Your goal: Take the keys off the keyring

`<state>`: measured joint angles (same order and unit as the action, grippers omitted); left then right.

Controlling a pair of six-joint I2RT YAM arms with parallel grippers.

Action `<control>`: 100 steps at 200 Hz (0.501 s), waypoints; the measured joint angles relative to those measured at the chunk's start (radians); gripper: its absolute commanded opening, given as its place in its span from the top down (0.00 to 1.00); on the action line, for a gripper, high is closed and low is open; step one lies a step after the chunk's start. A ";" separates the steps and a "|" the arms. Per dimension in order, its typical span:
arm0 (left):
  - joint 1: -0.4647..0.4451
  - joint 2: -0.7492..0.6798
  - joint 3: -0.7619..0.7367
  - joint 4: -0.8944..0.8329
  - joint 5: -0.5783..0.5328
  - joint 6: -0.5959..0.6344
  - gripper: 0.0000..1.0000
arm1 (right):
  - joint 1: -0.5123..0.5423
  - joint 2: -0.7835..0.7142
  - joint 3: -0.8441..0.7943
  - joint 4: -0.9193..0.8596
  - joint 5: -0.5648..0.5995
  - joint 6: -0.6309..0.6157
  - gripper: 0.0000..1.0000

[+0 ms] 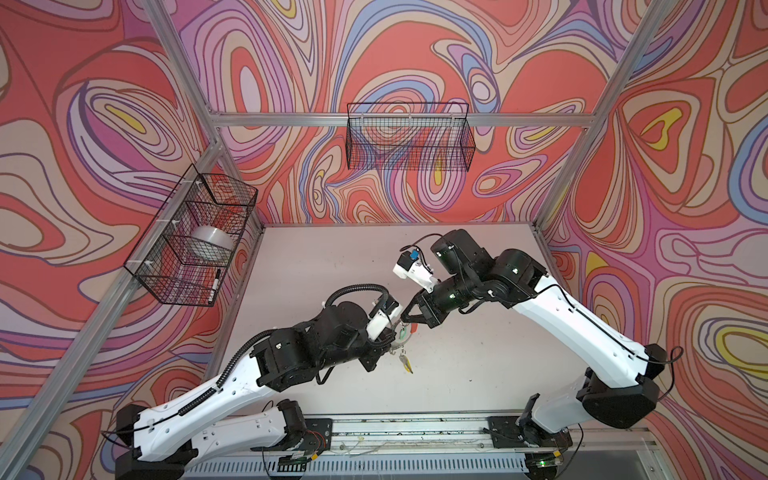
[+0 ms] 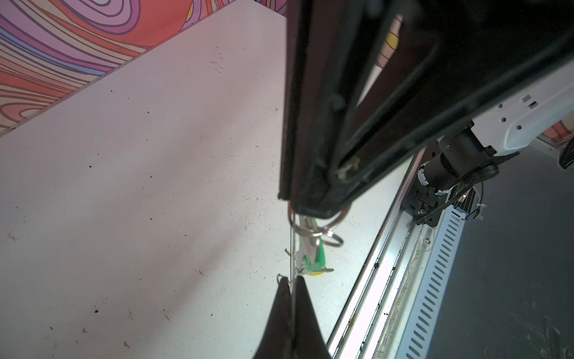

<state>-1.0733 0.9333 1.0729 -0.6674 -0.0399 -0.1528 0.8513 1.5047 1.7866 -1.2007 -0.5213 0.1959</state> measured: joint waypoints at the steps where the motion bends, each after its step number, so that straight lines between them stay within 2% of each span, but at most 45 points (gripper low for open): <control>1: -0.001 0.000 0.000 0.000 -0.002 0.001 1.00 | 0.000 0.000 0.001 -0.001 0.000 0.000 1.00; 42: -0.035 0.004 0.006 -0.012 -0.067 0.038 1.00 | 0.000 0.012 0.016 -0.014 -0.019 0.000 1.00; 100: -0.067 0.003 0.010 -0.029 -0.097 0.098 1.00 | -0.001 0.026 0.036 -0.048 -0.059 0.000 1.00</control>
<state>-1.1400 0.9367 1.0832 -0.6964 -0.1368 -0.0544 0.8501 1.5307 1.8225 -1.2491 -0.5804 0.1955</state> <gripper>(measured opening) 0.048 0.047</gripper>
